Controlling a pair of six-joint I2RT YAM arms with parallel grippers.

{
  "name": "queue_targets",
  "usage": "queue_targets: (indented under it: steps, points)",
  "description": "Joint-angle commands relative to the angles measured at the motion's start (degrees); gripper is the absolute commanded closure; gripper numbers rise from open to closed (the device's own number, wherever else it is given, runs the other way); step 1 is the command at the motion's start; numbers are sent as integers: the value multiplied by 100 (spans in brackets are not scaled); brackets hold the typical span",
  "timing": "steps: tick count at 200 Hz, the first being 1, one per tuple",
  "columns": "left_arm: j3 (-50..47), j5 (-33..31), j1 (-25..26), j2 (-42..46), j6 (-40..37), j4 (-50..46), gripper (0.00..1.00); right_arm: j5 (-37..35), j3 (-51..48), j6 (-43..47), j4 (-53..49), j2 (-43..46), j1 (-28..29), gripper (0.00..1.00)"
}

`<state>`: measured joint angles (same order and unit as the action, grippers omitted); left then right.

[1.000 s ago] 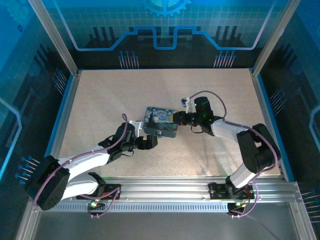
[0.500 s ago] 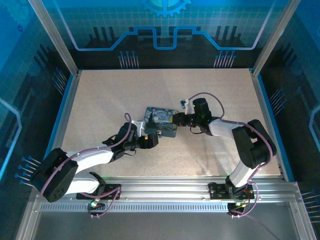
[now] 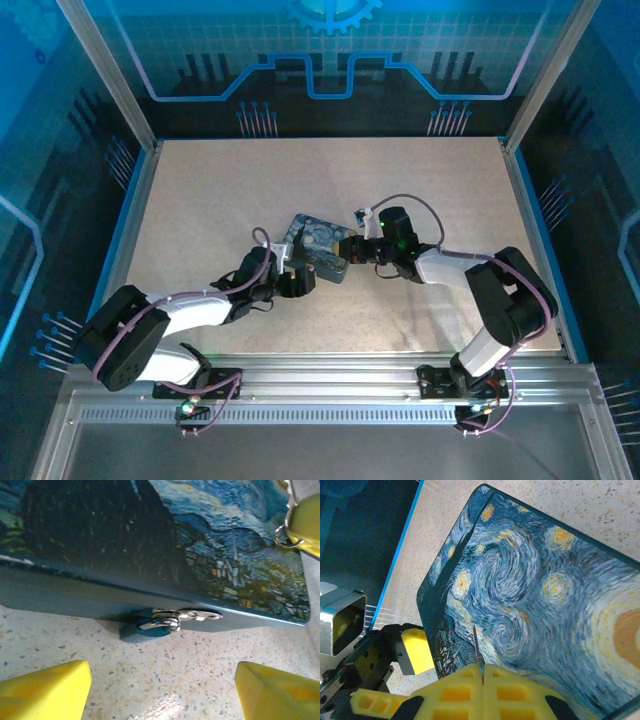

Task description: Unlock a padlock with a key

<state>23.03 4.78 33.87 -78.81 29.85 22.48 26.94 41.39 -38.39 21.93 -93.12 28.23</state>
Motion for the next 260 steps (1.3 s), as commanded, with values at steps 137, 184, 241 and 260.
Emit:
queue_targets:
  steps: [137,184,241,260]
  points:
    - [144,-214,23,-1159,-1456,1184,33,-215,-91,153,-849,110,85,100]
    - [264,-42,15,-1461,-1398,1352,37,-216,-103,157,-827,93,104,100]
    - [343,136,26,-1644,-1317,1446,44,-202,-87,139,-779,66,121,100]
    - [348,245,32,-1704,-1266,1544,47,-212,-89,140,-770,57,132,100]
